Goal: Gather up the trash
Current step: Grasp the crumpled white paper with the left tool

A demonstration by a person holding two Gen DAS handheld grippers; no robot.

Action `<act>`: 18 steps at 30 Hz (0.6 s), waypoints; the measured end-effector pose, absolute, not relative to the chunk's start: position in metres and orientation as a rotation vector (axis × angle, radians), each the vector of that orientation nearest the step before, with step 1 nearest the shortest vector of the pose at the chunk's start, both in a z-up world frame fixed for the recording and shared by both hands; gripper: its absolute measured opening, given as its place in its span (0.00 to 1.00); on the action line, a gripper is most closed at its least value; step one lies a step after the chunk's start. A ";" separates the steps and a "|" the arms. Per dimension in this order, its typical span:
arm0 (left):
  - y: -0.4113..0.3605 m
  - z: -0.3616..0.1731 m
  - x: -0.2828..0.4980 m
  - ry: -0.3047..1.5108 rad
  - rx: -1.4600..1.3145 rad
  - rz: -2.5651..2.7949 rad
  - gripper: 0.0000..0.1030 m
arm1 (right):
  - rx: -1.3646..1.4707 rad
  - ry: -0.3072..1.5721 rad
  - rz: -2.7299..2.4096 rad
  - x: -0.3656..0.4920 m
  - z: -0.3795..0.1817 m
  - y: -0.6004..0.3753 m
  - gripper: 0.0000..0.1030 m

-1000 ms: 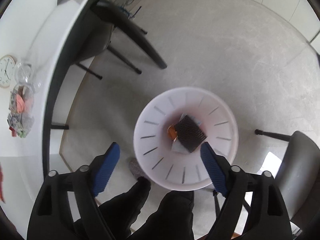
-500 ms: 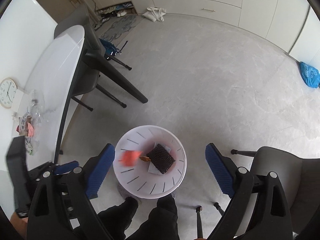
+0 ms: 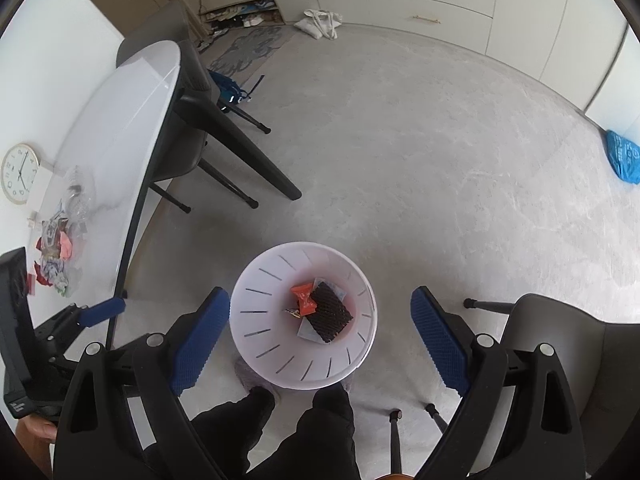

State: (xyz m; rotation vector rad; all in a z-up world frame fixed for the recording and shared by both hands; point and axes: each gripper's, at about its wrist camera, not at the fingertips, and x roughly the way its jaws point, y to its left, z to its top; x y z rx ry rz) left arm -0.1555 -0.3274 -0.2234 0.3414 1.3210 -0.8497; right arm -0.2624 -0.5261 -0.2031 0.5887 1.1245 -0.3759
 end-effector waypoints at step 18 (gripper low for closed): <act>-0.102 -0.173 -0.038 1.116 0.057 -0.140 0.92 | 0.235 1.019 0.001 -0.154 -0.130 -0.385 0.91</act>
